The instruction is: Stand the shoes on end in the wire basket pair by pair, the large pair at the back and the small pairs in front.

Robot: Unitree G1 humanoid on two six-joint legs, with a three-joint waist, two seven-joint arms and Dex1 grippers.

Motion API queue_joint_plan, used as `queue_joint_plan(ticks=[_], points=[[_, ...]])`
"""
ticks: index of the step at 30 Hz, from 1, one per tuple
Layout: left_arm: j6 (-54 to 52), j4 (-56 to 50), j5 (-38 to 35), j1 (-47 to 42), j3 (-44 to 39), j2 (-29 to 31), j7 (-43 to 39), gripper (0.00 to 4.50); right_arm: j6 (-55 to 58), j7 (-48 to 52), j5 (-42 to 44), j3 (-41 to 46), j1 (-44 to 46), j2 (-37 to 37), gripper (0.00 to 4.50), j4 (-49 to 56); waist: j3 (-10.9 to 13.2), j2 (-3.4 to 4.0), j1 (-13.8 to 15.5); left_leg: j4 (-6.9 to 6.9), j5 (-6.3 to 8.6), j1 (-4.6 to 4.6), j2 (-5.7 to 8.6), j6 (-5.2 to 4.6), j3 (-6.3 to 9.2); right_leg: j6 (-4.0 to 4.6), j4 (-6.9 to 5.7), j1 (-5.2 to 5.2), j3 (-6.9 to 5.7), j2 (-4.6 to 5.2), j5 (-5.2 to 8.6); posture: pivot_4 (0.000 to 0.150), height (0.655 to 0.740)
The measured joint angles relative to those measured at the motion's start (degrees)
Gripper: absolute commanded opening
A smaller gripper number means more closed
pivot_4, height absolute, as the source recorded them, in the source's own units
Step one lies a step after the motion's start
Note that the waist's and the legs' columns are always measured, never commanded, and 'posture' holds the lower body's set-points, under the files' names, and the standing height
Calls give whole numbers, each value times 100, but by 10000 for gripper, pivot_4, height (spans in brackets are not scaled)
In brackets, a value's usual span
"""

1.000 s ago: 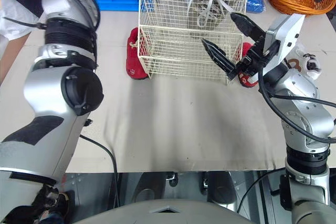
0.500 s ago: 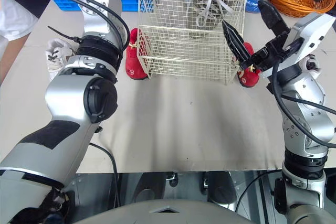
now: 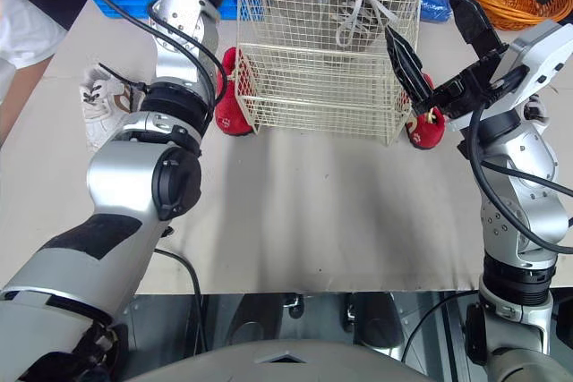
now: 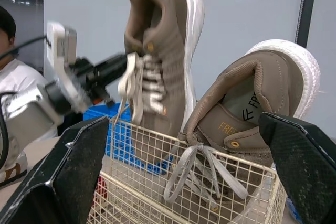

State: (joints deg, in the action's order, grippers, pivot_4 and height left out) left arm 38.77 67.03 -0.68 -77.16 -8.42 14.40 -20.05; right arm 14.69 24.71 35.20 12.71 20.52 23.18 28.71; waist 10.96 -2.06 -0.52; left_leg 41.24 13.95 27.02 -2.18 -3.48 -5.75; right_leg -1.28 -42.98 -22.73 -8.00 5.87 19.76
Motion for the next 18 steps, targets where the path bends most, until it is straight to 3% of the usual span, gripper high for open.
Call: queue_joint_plan(ticks=[7,16,17,18], points=[[-347,-247,-58,373,9,-2,-157,102,-2,4,-33,-13,-1,-8,45000,-6,-1,1,0,1,0,-1,0,0,1,0,0,1,1,0,0,1500,6860],[-714,-866,-129,822,54,-110,-274,40646,-6,81,-49,-73,0,-42,45000,-73,-4,5,11,6,-1,-4,0,-1,1,0,-4,6,2,1,0,1500,6860],[-794,-1050,-172,939,53,-137,-277,44517,-6,93,-48,-72,0,-42,45000,-73,-6,8,10,6,-1,-8,-1,-1,1,0,-4,9,3,1,0,1500,6860],[-825,-1123,-180,979,53,-138,-277,44517,-6,97,-48,-72,0,-42,45000,-72,-7,10,9,6,-1,-10,-1,-1,1,0,-5,11,4,1,0,1500,6860]])
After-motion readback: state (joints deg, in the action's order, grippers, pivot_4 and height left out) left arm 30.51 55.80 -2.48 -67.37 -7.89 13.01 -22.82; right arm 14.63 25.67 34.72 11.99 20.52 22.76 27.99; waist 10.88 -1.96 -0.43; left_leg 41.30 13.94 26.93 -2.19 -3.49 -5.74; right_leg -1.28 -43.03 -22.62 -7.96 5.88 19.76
